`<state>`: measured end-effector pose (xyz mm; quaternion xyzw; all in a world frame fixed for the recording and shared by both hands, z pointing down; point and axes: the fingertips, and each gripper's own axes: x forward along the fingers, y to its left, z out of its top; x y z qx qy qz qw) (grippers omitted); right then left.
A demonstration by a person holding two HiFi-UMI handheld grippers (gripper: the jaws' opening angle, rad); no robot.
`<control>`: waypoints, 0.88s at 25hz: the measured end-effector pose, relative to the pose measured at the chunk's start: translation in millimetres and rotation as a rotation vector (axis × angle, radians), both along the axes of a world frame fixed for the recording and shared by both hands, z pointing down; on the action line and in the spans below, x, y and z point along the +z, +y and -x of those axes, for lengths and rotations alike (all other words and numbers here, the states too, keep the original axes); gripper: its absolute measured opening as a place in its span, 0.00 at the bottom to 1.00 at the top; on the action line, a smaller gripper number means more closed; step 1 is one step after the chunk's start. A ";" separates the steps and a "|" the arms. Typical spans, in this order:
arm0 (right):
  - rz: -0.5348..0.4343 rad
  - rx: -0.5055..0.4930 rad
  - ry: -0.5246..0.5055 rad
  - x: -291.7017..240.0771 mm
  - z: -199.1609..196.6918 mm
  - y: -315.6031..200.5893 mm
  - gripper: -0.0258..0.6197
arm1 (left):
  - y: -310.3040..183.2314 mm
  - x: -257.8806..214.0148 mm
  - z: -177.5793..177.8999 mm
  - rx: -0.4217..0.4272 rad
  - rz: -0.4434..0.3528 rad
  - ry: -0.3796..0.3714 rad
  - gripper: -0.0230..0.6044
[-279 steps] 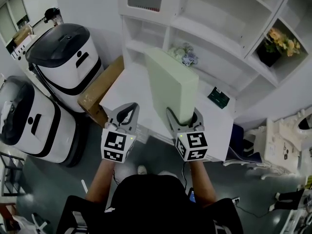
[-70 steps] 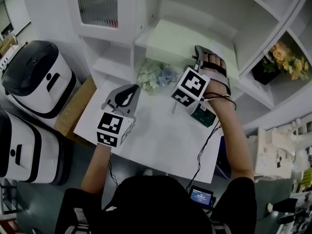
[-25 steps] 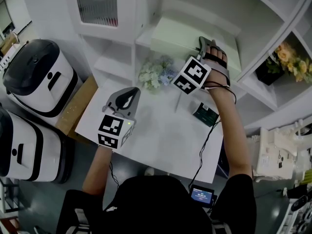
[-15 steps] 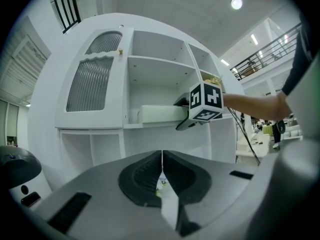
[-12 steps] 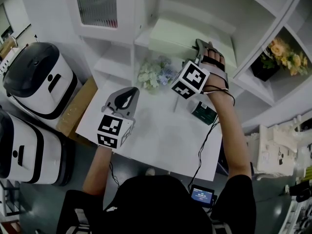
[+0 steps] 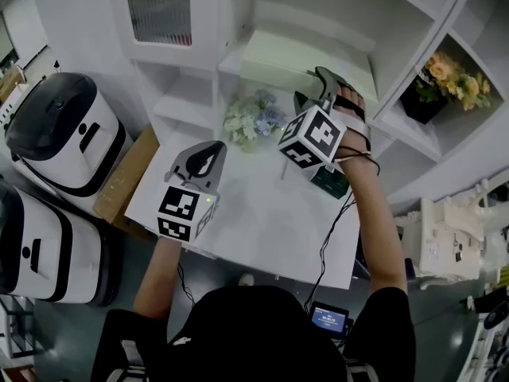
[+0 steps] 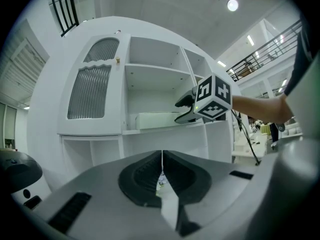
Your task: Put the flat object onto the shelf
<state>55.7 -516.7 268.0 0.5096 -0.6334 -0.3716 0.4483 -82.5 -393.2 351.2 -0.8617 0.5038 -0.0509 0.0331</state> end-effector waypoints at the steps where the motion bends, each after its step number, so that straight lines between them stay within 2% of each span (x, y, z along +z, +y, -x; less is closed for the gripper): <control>1: -0.005 -0.001 -0.014 -2.5 0.0 4.3 0.48 | 2.1 -1.0 -0.4 0.003 -0.002 -0.001 0.05; 4: -0.018 -0.009 -0.062 -9.4 1.3 19.5 0.44 | 9.5 -3.7 -1.7 0.013 -0.007 -0.003 0.05; 6: -0.023 -0.020 -0.118 -14.0 2.7 31.8 0.36 | 15.4 -4.9 -3.0 0.020 -0.009 -0.004 0.05; 9: -0.020 -0.025 -0.185 -16.7 3.8 48.3 0.34 | 23.0 -6.6 -3.8 0.027 -0.010 -0.006 0.05; 22: -0.031 0.010 -0.329 -1.6 -7.2 108.5 0.10 | 59.3 -8.1 -7.5 0.059 -0.011 -0.011 0.05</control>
